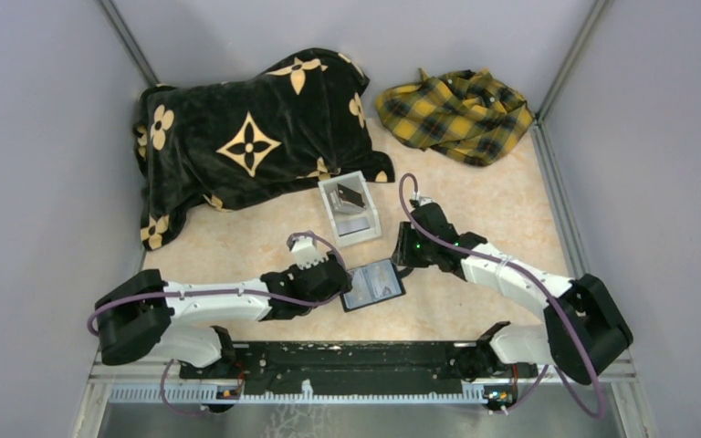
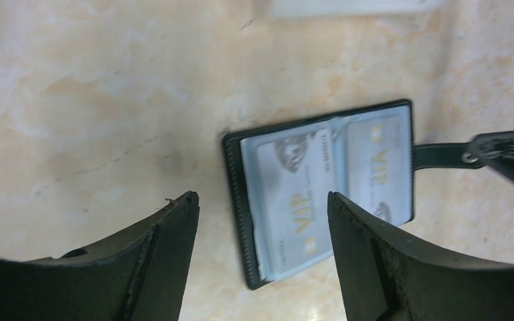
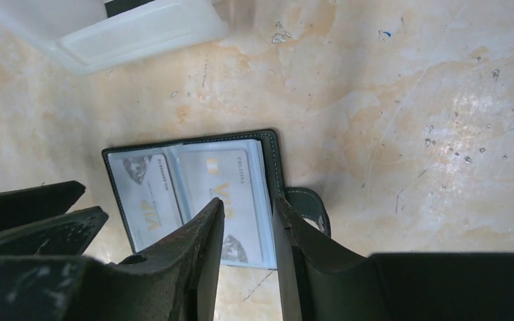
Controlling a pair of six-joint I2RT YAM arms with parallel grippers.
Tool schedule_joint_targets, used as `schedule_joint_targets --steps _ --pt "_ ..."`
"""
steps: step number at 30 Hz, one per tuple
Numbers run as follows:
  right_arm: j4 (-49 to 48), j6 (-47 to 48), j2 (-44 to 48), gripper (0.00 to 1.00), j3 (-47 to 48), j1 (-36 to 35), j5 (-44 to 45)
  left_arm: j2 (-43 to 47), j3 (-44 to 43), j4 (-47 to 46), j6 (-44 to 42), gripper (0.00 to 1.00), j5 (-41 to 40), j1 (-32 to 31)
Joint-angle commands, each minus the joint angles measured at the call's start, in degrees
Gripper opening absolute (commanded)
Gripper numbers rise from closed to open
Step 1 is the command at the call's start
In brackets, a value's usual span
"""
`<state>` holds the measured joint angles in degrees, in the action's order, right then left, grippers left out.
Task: Put the credit cards into the card holder
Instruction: Close the card holder at the center of the board.
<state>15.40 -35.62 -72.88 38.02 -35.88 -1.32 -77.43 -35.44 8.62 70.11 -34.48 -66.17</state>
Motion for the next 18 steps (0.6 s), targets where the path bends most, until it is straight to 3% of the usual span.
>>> schedule_joint_targets --steps 1,10,18 --pt "2.4 2.0 5.5 0.35 2.4 -0.7 0.4 2.9 4.0 1.2 5.2 0.77 2.7 -1.3" --pt "5.9 2.2 13.3 0.38 -2.9 -1.0 2.6 5.7 10.7 -6.8 7.1 0.78 3.8 -1.9" --pt "5.0 1.9 13.0 0.40 -6.8 -1.0 3.6 3.6 10.4 -9.3 6.0 0.79 4.8 -1.9"
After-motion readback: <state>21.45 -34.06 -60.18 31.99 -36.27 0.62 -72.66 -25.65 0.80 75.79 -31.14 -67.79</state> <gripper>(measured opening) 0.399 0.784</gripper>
